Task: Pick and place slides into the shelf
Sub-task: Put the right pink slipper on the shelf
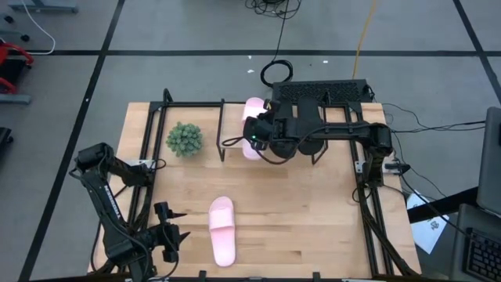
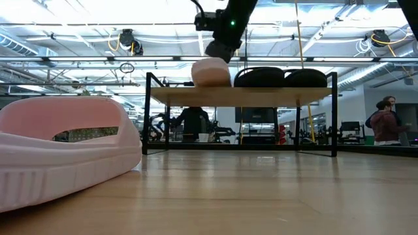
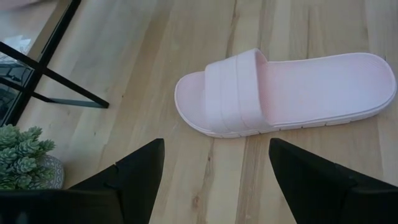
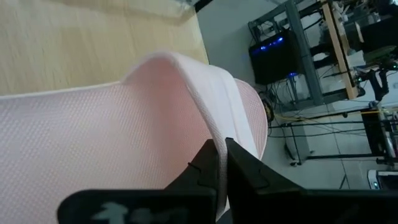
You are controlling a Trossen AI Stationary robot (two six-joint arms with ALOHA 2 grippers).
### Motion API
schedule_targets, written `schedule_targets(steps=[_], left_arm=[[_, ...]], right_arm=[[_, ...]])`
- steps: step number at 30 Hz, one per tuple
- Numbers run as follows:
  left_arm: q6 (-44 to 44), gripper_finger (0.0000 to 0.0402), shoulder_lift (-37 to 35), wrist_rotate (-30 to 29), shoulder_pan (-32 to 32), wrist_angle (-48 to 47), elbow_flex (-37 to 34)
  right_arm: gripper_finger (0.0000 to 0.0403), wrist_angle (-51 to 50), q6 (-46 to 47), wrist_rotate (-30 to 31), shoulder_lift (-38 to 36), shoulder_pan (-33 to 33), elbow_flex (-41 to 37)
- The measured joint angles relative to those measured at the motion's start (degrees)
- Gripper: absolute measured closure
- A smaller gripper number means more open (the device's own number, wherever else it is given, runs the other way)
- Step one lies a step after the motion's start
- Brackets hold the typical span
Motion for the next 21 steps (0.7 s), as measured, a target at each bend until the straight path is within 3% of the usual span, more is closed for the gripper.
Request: schedule_targets(steps=[21], left_arm=[[0.86, 0.0108, 0.0, 0.5, 1.52, 0.02, 0.0]], right_arm=[[0.0403, -2.71, 1.93, 0.1, -0.75, -0.68, -3.22]])
